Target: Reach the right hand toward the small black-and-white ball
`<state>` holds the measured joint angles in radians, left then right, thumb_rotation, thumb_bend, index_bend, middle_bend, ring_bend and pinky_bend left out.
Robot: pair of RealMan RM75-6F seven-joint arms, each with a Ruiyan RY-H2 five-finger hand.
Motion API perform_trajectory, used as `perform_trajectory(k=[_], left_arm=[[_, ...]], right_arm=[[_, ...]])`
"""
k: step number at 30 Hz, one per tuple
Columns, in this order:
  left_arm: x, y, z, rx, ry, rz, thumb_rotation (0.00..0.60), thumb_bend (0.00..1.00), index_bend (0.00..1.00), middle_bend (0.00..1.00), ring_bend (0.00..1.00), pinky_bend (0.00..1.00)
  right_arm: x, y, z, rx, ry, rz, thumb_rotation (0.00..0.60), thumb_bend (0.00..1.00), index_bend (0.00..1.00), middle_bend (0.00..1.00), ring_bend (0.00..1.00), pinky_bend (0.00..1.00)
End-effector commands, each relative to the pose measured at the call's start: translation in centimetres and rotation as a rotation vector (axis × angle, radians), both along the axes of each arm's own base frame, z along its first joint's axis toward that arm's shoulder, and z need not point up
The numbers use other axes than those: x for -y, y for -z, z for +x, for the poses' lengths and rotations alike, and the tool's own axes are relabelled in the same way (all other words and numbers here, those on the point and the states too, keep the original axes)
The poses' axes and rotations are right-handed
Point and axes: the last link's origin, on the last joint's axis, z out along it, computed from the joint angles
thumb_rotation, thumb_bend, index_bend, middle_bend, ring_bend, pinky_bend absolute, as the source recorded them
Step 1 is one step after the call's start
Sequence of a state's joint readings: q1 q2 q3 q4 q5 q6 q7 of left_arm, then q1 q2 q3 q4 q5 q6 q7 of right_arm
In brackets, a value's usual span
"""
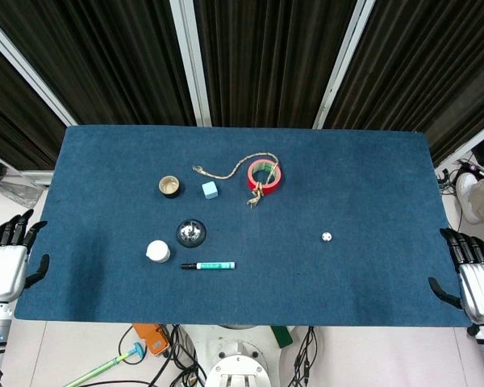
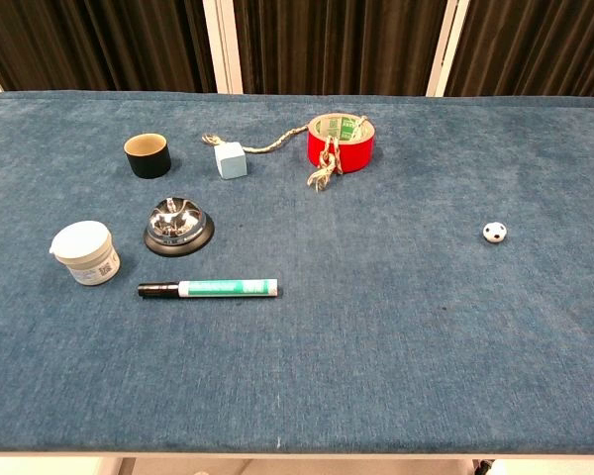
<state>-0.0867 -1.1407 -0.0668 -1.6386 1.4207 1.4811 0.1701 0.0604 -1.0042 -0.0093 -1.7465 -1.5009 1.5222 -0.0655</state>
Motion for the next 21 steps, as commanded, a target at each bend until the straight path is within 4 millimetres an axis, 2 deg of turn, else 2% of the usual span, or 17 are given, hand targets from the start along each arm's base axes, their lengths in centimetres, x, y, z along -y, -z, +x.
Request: perform_trajectory(k=[1, 12, 17, 21], left_arm=[[0.0, 0.0, 0.0, 0.003, -0.002, -0.002, 0.6, 0.4, 0.17, 0.0, 0.01, 0.11], [0.1, 0.1, 0.0, -0.007, 0.001, -0.007, 0.6, 0.4, 0.17, 0.0, 0.01, 0.11], [0.1, 0.2, 0.1, -0.003, 0.001, -0.006, 0.6, 0.4, 0.17, 0.0, 0.01, 0.11], [0.1, 0.2, 0.2, -0.019, 0.006, -0.007, 0.6, 0.4, 0.17, 0.0, 0.01, 0.11]], right_arm=[[-0.1, 0.0, 0.1, -0.004, 0.003, -0.001, 0.6, 0.39, 0.12, 0.15, 0.16, 0.14], [0.3, 0.1, -0.5, 0.005, 0.031, 0.019, 0.6, 0.39, 0.13, 0.15, 0.16, 0.14], [1.7, 0.4, -1.9, 0.044, 0.032, 0.012, 0.6, 0.39, 0.15, 0.15, 0.16, 0.14], [3.1, 2.0, -3.0, 0.094, 0.043, 0.067, 0.6, 0.38, 0.15, 0.15, 0.16, 0.14]])
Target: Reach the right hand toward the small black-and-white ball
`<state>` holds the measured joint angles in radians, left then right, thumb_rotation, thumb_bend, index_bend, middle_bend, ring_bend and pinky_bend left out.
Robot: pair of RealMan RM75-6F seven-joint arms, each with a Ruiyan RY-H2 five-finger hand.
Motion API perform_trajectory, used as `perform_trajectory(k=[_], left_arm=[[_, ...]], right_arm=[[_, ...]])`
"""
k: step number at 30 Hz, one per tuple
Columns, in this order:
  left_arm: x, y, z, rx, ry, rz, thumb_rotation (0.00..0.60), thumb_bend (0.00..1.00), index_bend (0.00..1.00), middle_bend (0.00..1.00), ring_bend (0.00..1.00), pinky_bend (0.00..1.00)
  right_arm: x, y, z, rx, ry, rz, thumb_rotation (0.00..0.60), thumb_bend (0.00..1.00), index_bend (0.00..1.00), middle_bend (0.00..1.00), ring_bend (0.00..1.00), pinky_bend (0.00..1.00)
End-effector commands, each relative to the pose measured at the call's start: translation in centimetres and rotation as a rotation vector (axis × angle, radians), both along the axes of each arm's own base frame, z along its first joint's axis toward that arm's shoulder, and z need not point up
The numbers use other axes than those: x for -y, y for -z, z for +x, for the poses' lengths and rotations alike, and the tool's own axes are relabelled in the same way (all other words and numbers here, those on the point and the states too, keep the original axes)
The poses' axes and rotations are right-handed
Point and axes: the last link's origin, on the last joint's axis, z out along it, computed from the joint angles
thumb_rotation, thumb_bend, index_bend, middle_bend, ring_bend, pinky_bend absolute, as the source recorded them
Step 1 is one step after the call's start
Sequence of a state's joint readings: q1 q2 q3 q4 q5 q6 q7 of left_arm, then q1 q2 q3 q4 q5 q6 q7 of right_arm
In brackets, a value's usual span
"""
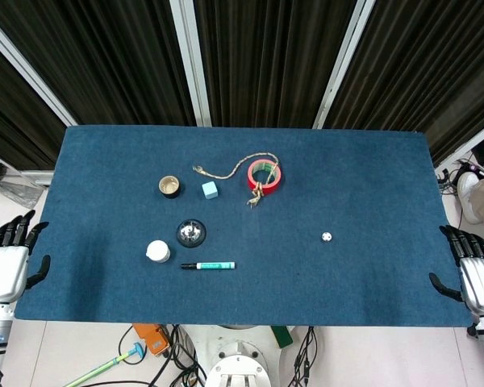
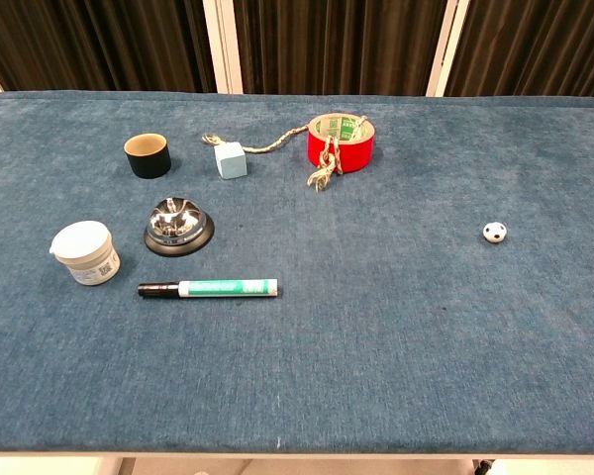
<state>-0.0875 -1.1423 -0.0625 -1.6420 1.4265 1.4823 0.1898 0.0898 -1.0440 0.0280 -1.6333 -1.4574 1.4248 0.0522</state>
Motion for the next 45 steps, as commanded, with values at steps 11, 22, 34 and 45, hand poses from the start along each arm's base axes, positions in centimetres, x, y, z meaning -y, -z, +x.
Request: perform_trajectory(k=[11, 22, 34, 45], left_arm=[[0.1, 0.0, -0.2, -0.01, -0.015, -0.013, 0.6, 0.4, 0.17, 0.0, 0.01, 0.11], [0.0, -0.1, -0.6, -0.025, -0.052, -0.025, 0.6, 0.4, 0.17, 0.0, 0.01, 0.11], [0.0, -0.2, -0.7, -0.03, -0.062, -0.024, 0.6, 0.4, 0.17, 0.0, 0.01, 0.11], [0.0, -0.1, -0.8, -0.043, -0.073, -0.022, 0.6, 0.4, 0.17, 0.0, 0.01, 0.11]], right_arm=[[7.8, 7.4, 0.6, 0.086, -0.038, 0.228, 0.6, 0.38, 0.23, 0.15, 0.16, 0.14], [11.7, 12.1, 1.7, 0.127, -0.039, 0.34, 0.6, 0.39, 0.3, 0.15, 0.16, 0.14], [14.0, 15.5, 3.0, 0.157, -0.045, 0.406, 0.6, 0.39, 0.37, 0.15, 0.16, 0.14], [15.1, 17.3, 4.1, 0.159, -0.066, 0.437, 0.6, 0.39, 0.43, 0.15, 0.16, 0.14]])
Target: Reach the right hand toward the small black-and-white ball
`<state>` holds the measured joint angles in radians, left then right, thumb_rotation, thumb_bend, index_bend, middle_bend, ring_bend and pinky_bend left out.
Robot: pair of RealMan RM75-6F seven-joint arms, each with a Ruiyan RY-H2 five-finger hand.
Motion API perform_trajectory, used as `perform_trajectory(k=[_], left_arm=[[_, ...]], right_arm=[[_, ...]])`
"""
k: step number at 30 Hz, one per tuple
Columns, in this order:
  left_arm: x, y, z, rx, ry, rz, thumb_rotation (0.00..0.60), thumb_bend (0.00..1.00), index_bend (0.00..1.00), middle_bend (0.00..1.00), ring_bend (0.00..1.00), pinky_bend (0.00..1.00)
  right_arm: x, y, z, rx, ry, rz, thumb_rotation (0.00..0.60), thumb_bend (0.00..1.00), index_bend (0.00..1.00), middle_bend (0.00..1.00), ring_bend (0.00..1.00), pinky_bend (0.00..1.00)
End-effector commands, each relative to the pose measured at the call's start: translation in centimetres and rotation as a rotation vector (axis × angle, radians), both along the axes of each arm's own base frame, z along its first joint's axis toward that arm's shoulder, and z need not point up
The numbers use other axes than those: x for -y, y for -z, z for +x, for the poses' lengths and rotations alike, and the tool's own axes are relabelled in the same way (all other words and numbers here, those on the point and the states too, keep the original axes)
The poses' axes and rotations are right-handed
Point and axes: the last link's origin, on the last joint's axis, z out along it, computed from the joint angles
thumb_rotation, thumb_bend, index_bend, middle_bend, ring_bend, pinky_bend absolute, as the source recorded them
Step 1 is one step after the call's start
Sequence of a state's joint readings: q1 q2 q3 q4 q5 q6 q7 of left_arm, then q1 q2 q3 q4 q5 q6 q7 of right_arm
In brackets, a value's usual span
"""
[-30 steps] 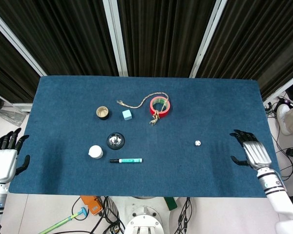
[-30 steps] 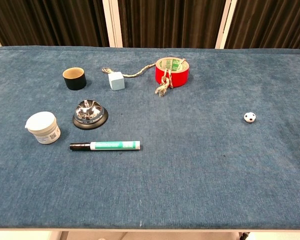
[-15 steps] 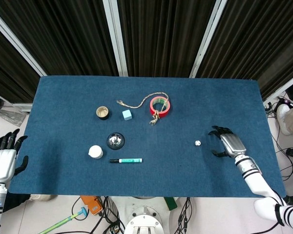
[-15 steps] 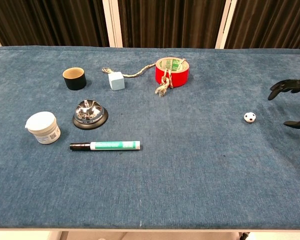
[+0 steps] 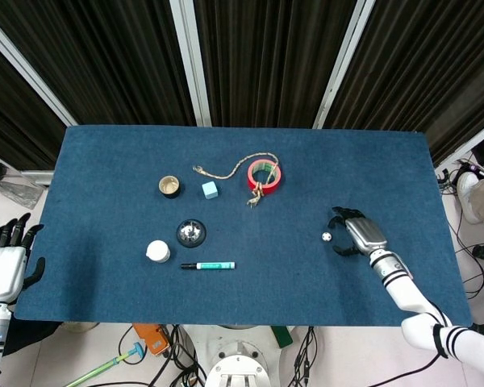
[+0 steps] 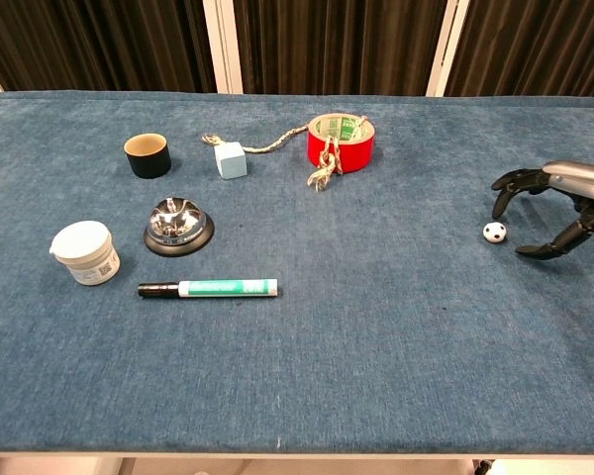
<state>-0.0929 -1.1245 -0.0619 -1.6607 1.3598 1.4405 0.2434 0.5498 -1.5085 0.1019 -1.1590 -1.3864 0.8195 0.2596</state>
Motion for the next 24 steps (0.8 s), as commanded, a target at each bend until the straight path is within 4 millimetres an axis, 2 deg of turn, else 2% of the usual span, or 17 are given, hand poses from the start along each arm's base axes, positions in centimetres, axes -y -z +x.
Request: perform_trajectory(k=[1, 12, 24], left_arm=[[0.0, 0.0, 0.0, 0.0, -0.004, 0.001, 0.6, 0.4, 0.17, 0.0, 0.01, 0.11], [-0.1, 0.0, -0.1, -0.004, -0.008, 0.005, 0.6, 0.4, 0.17, 0.0, 0.01, 0.11], [0.0, 0.1, -0.1, 0.002, -0.016, 0.002, 0.6, 0.4, 0.17, 0.0, 0.01, 0.11]], right_arm=[[0.1, 0.4, 0.2, 0.001, -0.006, 0.007, 0.6, 0.39, 0.43, 0.15, 0.16, 0.14], [0.6, 1.3, 1.0, 0.015, -0.018, 0.02, 0.6, 0.44, 0.46, 0.15, 0.16, 0.14], [0.7, 1.4, 1.2, 0.033, -0.017, 0.024, 0.6, 0.5, 0.55, 0.15, 0.16, 0.14]])
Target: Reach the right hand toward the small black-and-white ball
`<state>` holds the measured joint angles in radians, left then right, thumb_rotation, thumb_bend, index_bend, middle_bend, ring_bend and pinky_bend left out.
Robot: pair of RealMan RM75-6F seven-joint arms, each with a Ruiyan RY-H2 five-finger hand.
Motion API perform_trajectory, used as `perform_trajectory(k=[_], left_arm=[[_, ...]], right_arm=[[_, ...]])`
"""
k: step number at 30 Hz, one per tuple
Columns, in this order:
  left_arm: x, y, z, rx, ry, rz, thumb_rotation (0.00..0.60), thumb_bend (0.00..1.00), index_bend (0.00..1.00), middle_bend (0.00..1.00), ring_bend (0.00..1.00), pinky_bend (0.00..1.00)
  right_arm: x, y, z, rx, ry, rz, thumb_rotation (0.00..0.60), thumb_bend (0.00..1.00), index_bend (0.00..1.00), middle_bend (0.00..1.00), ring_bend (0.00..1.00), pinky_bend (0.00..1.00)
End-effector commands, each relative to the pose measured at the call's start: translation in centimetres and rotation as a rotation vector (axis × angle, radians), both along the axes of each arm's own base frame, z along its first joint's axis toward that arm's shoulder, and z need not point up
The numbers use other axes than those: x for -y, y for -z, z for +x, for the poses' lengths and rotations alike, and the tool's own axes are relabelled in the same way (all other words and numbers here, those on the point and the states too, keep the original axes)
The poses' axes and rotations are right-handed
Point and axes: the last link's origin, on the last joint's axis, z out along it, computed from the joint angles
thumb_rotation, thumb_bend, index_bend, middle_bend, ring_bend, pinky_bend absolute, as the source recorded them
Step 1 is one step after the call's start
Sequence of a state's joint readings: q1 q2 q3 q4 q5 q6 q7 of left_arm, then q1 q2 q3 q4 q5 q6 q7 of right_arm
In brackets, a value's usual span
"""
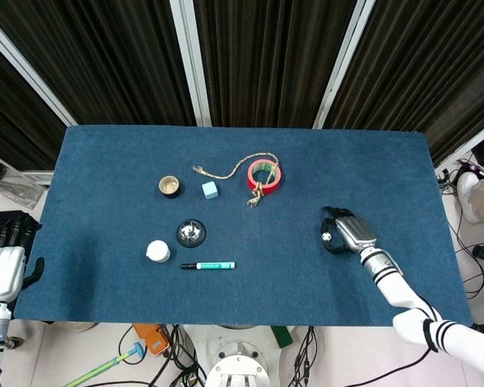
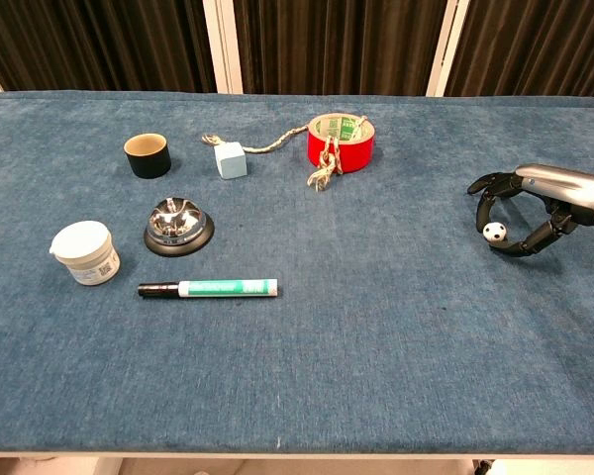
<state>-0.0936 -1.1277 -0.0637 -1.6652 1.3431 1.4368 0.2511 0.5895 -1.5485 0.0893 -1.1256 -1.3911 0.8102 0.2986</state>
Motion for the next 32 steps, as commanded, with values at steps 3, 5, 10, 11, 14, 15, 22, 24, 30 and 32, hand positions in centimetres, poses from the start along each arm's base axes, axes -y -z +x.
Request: perform_trajectory(k=[3, 5, 10, 11, 14, 15, 22, 24, 30, 32], left_arm=[[0.0, 0.0, 0.0, 0.003, -0.002, 0.002, 0.6, 0.4, 0.17, 0.0, 0.01, 0.11], [0.0, 0.0, 0.0, 0.004, -0.002, 0.003, 0.6, 0.4, 0.17, 0.0, 0.01, 0.11], [0.0, 0.0, 0.0, 0.006, -0.004, 0.004, 0.6, 0.4, 0.17, 0.0, 0.01, 0.11], [0.0, 0.0, 0.0, 0.005, -0.004, 0.004, 0.6, 0.4, 0.17, 0.0, 0.01, 0.11], [0.0, 0.0, 0.0, 0.004, -0.002, 0.005, 0.6, 0.4, 0.17, 0.0, 0.01, 0.11], [0.0, 0.0, 0.0, 0.004, -0.003, 0.004, 0.6, 0.4, 0.17, 0.0, 0.01, 0.11], [0.1, 0.0, 0.1, -0.002, 0.003, 0.005, 0.6, 0.4, 0.17, 0.0, 0.01, 0.11], [0.1, 0.0, 0.1, -0.002, 0.002, 0.006, 0.6, 0.4, 0.17, 0.0, 0.01, 0.11], [0.1, -0.1, 0.2, -0.004, 0.002, 0.008, 0.6, 0.4, 0.17, 0.0, 0.01, 0.11], [0.1, -0.1, 0.2, -0.004, 0.003, 0.009, 0.6, 0.4, 0.17, 0.0, 0.01, 0.11]], right_arm=[[0.2, -0.3, 0.2, 0.019, 0.001, -0.01, 0.6, 0.53, 0.58, 0.15, 0.16, 0.14], [0.3, -0.5, 0.2, 0.024, -0.001, -0.018, 0.6, 0.56, 0.61, 0.15, 0.16, 0.14], [0.8, -1.5, 0.8, 0.038, -0.018, -0.047, 0.6, 0.6, 0.62, 0.15, 0.16, 0.14], [1.0, -1.9, 1.2, 0.052, -0.025, -0.061, 0.6, 0.6, 0.63, 0.15, 0.16, 0.14], [1.6, -3.1, 2.5, 0.086, -0.058, -0.094, 0.6, 0.6, 0.63, 0.15, 0.16, 0.14], [1.8, -3.6, 3.0, 0.093, -0.073, -0.107, 0.6, 0.6, 0.63, 0.15, 0.16, 0.14], [2.9, -7.2, 7.4, 0.136, -0.175, -0.183, 0.6, 0.6, 0.64, 0.15, 0.17, 0.15], [3.2, -8.1, 8.6, 0.157, -0.19, -0.194, 0.6, 0.6, 0.64, 0.15, 0.17, 0.15], [4.2, -9.7, 11.8, 0.229, -0.208, -0.187, 0.6, 0.6, 0.66, 0.15, 0.18, 0.16], [4.6, -10.0, 12.6, 0.246, -0.21, -0.184, 0.6, 0.6, 0.67, 0.15, 0.18, 0.16]])
